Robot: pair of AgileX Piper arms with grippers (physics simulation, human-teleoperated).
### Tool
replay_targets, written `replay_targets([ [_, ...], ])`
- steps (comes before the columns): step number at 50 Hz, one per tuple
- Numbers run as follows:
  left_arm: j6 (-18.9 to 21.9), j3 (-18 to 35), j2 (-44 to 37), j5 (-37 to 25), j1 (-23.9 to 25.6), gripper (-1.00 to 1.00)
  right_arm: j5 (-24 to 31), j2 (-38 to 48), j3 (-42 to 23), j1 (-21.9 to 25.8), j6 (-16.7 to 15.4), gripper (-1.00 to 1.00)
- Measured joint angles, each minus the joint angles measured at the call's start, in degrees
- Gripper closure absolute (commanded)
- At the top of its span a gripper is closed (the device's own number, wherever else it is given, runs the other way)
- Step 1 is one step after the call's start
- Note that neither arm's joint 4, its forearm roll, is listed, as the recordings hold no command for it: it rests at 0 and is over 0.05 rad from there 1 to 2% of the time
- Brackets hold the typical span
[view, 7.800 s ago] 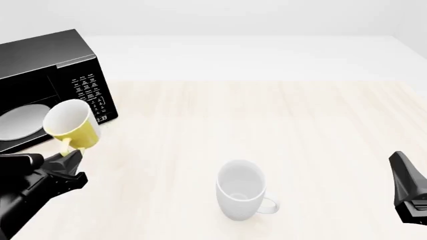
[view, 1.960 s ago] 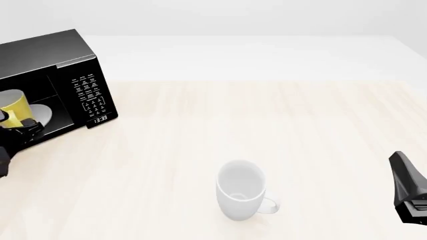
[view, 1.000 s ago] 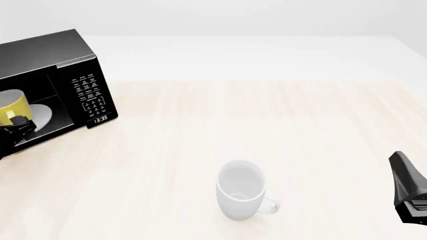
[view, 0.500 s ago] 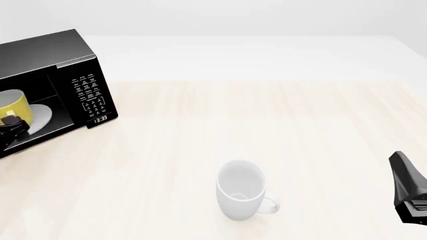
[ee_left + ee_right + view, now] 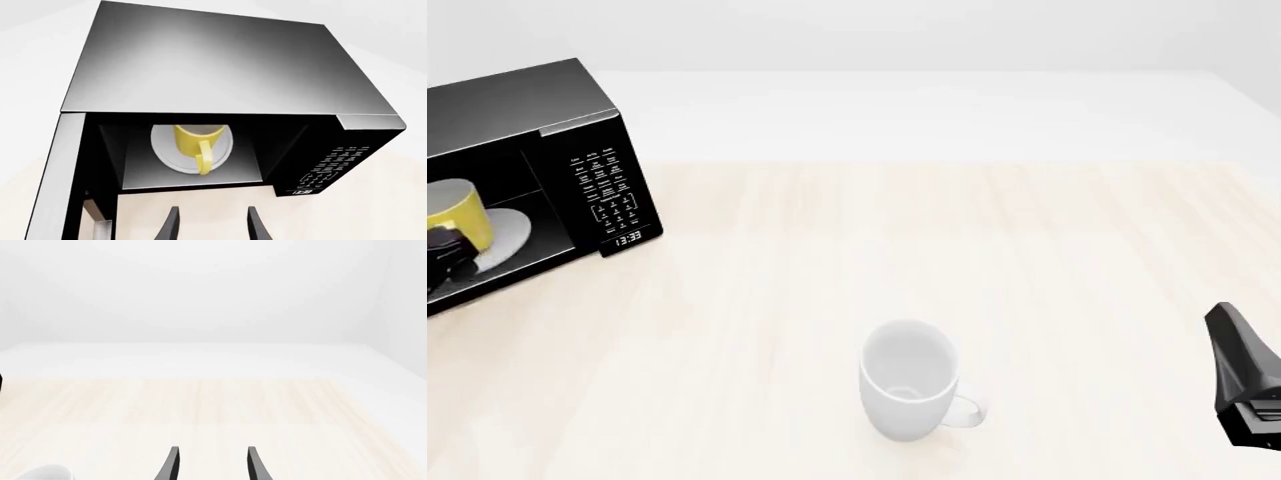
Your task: Put the yellow and white mug in the microwave and close it.
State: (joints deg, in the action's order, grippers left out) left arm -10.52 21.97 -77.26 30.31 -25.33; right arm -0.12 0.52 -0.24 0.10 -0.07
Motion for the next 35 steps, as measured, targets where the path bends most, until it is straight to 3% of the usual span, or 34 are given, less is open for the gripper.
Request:
replay_targets([
  [35, 0.2, 0.9, 18.5, -17.0, 1.0, -1.00, 0.0, 0.0, 0.0, 0.0, 0.0, -1.00],
])
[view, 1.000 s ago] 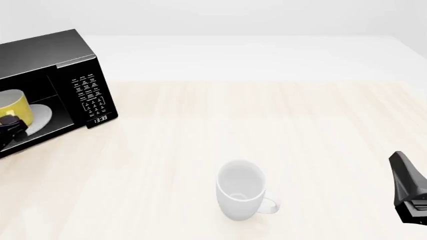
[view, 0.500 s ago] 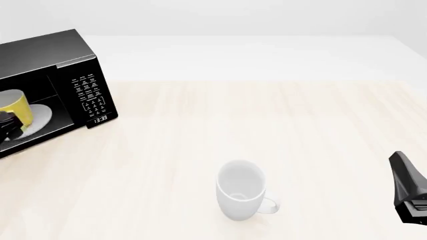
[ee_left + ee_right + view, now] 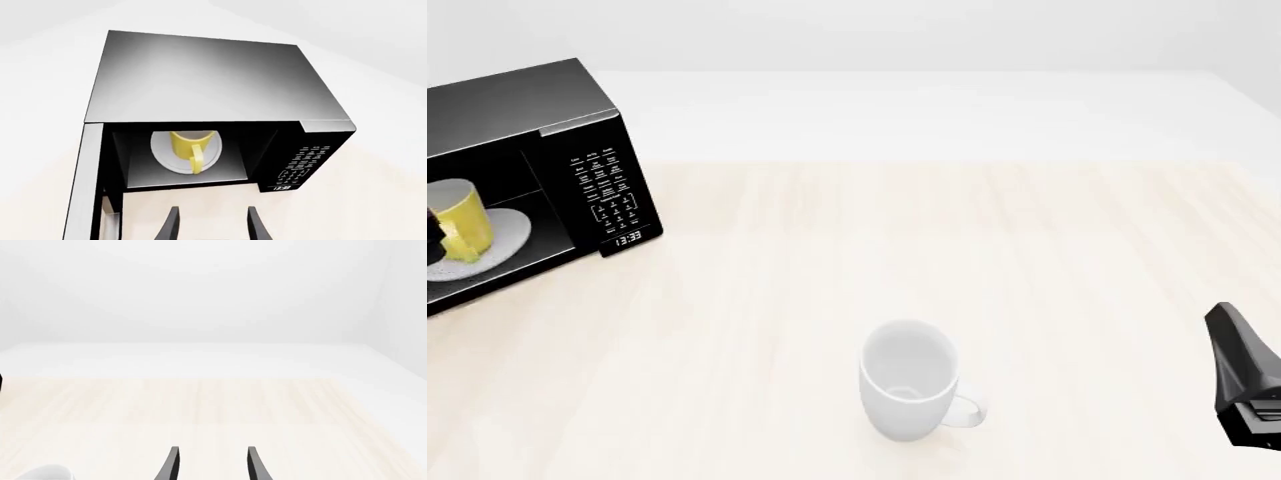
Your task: Put the yellow and white mug in the microwave and close it.
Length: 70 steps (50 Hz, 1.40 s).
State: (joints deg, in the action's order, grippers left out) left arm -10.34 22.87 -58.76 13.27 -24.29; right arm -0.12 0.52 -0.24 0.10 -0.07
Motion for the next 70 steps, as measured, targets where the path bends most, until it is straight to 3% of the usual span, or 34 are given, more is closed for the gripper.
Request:
replay_targets([
  [41, -1.1, 8.9, 17.7, -23.1, -2.0, -1.00, 0.0, 0.0, 0.0, 0.0, 0.0, -1.00],
  [70, -2.7, 17.0, 23.1, -32.5, -6.8, -1.00, 0.0, 0.0, 0.0, 0.0, 0.0, -1.00],
])
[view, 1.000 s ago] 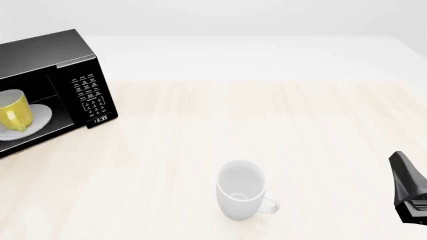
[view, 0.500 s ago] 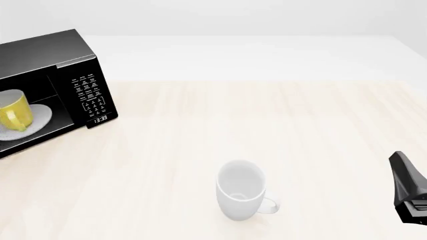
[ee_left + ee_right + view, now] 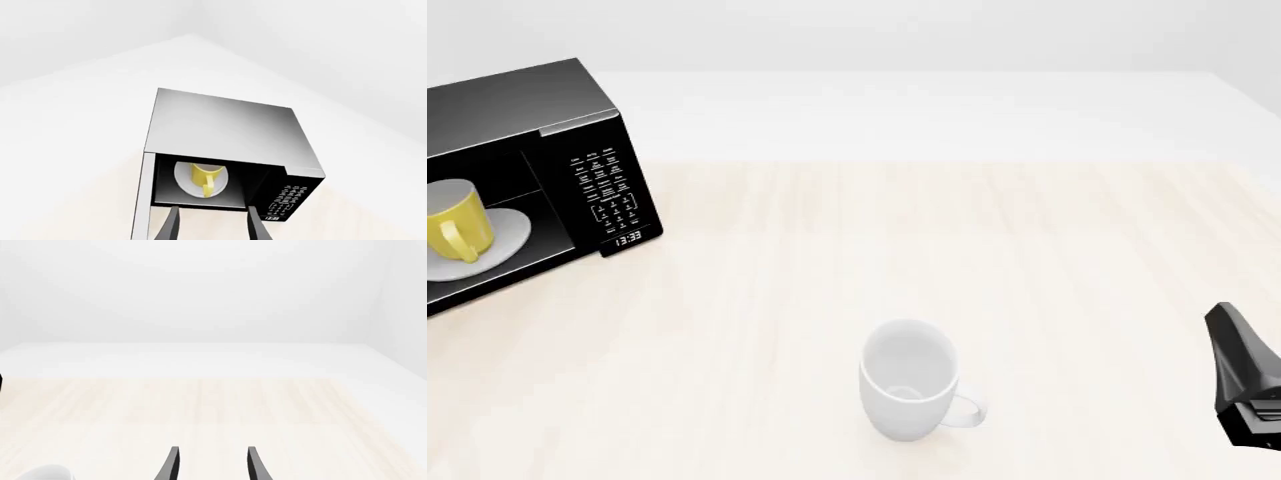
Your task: Put the yellow and white mug in the microwave and close it.
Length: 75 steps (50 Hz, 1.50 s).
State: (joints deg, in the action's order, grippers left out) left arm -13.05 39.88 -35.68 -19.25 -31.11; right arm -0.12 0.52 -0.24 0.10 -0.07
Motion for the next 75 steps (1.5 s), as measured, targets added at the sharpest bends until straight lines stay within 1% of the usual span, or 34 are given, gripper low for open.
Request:
replay_targets([
  [13, 0.2, 3.2, 0.8, -2.7, -3.2, -1.00, 0.0, 0.0, 0.0, 0.0, 0.0, -1.00],
  [32, -0.7, 5.8, 0.3, -4.3, -10.4, -1.00, 0.0, 0.0, 0.0, 0.0, 0.0, -1.00],
  [50, -0.1, 5.8, -1.7, -2.6, -16.9, -1.00, 0.0, 0.0, 0.0, 0.0, 0.0, -1.00],
  [75, 1.3, 4.5, -5.0, -0.1, -25.7, -1.00, 0.0, 0.0, 0.0, 0.0, 0.0, -1.00],
])
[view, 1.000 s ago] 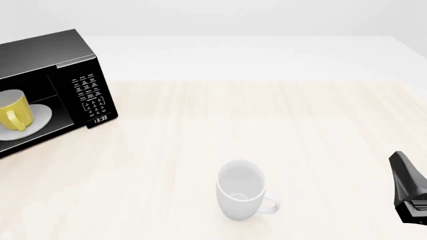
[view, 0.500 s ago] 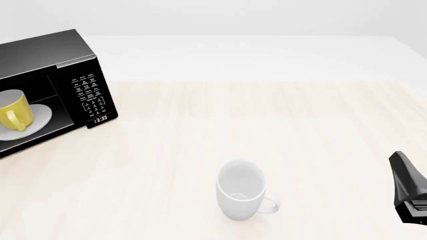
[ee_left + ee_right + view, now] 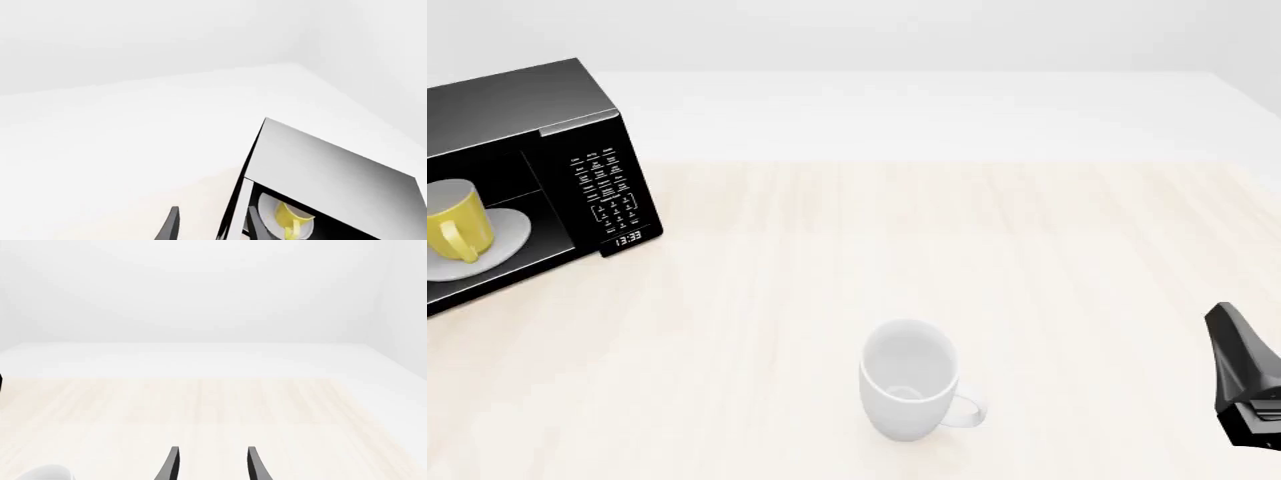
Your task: Put the yellow and white mug in the microwave and close it.
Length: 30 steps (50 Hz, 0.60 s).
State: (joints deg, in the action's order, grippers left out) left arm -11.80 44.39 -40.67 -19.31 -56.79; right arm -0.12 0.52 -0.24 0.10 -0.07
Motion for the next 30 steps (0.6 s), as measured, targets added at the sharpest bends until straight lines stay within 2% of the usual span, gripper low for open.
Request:
replay_targets([
  [30, -0.2, -1.8, -7.5, 3.6, -10.7, -1.00, 0.0, 0.0, 0.0, 0.0, 0.0, -1.00],
])
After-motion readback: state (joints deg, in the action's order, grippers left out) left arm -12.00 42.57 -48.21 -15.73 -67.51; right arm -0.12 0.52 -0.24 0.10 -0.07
